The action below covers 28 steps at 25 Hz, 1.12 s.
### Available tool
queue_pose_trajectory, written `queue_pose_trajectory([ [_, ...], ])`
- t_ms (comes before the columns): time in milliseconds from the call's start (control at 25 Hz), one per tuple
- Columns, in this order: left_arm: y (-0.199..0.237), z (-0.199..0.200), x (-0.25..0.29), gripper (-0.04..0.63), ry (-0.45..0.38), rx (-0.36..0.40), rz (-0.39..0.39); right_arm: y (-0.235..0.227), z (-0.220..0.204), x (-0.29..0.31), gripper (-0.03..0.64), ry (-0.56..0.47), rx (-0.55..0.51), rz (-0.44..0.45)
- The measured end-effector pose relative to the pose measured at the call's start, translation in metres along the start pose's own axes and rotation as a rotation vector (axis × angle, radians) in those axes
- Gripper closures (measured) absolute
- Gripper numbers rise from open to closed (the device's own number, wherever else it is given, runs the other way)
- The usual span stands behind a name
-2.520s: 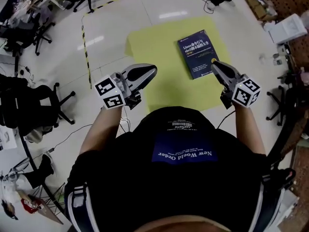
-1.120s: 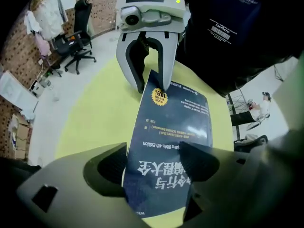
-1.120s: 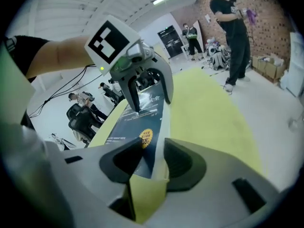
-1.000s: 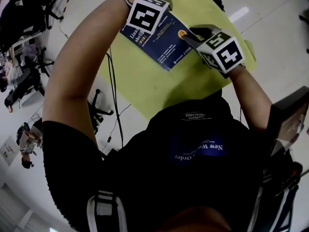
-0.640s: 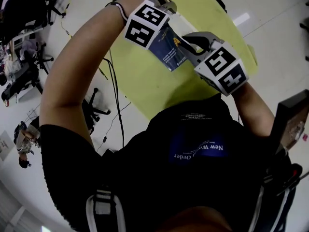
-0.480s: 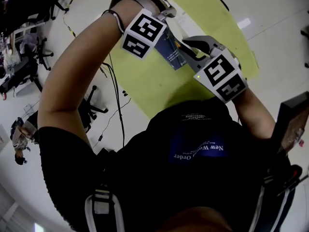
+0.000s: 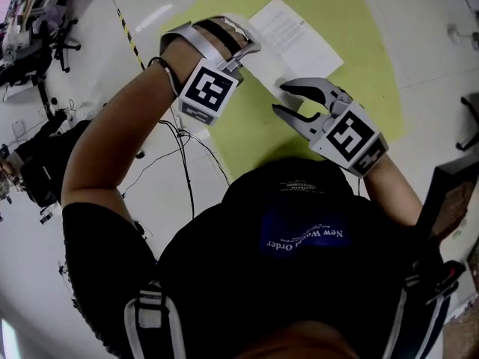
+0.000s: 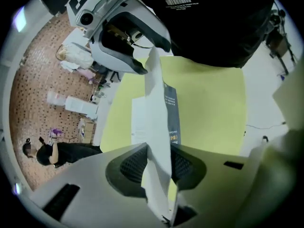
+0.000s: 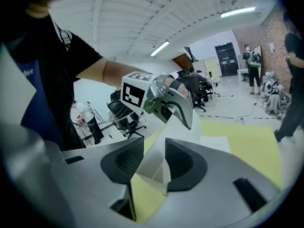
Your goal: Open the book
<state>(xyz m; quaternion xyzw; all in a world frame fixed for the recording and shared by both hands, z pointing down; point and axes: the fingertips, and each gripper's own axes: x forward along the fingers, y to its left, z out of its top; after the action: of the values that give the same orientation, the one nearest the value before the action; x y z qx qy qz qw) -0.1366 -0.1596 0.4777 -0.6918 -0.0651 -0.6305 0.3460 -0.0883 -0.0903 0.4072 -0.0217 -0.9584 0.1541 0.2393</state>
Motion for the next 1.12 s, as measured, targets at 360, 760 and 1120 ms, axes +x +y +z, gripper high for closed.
queue_pose_trajectory([
  [360, -0.093, 0.006, -0.022, 0.488, -0.015, -0.193, 0.052, -0.036, 0.039, -0.005, 0.503, -0.178, 0.108, 0.074],
  [760, -0.213, 0.018, 0.043, 0.344, -0.125, -0.386, -0.094, -0.013, 0.049, 0.035, 0.503, -0.110, 0.113, 0.118],
  [1120, -0.201, 0.022, 0.020, 0.314, -0.552, -1.295, -0.235, -0.012, 0.051, 0.043, 0.503, -0.070, 0.125, 0.115],
])
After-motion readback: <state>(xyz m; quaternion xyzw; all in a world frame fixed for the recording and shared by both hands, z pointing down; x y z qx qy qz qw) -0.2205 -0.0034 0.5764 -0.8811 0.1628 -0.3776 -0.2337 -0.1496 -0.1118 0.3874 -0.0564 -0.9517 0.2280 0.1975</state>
